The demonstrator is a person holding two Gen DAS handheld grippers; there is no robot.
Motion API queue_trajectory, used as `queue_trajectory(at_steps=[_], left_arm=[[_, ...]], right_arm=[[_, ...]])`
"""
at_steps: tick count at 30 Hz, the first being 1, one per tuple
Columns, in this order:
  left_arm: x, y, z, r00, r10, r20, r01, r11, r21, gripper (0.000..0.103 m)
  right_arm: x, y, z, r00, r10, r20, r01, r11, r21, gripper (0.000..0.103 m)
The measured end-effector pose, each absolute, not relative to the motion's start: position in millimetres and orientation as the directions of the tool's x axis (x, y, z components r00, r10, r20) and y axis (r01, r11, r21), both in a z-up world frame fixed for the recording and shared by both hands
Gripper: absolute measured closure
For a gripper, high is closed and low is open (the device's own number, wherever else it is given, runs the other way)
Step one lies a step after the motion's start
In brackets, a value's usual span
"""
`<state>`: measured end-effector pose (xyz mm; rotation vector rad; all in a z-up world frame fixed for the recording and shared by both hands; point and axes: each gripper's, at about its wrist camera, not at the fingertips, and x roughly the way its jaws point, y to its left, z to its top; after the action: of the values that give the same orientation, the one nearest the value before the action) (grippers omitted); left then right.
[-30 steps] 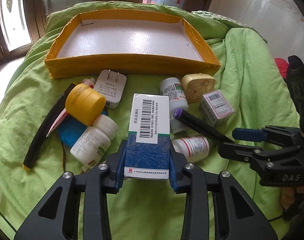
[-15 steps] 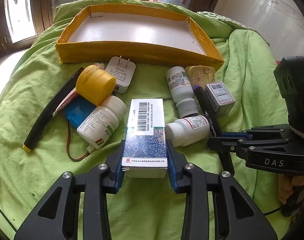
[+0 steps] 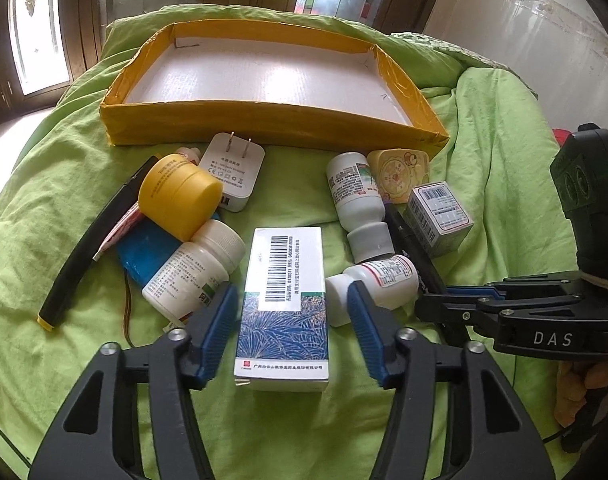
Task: Organize rigid objects
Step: 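Lift the medicine box with the left gripper while the right gripper lifts the marker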
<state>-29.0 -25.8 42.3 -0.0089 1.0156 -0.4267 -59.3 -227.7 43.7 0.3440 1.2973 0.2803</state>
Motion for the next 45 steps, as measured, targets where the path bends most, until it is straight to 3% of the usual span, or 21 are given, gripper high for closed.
queue_trajectory(at_steps=[3,13,32,45], left_arm=[[-28.7,-22.4,42.8,0.452,-0.361,-0.816,0.332,0.917,-0.222,0.071],[-37.1,-12.4,49.5,0.456,-0.398,-0.796,0.317,0.908,-0.272,0.071],[-36.0,-2.1,51.7,0.496,-0.358,-0.791,0.268,0.930,-0.252,0.071],[-36.0,-4.9,49.4,0.492,-0.352,-0.797,0.272,0.931,-0.244,0.071]], right_arm=[[-59.4,-229.6,44.9,0.255,0.389,-0.885,-0.008,0.916,0.400,0.088],[-72.6,-216.6,48.1,0.257,0.454,-0.853,-0.024,0.885,0.464,0.090],[-80.8,-208.0,49.5,0.282,0.523,-0.804,-0.035,0.843,0.536,0.090],[-68.7,-202.3,38.0,0.220,0.508,-0.833,-0.008,0.855,0.519,0.089]])
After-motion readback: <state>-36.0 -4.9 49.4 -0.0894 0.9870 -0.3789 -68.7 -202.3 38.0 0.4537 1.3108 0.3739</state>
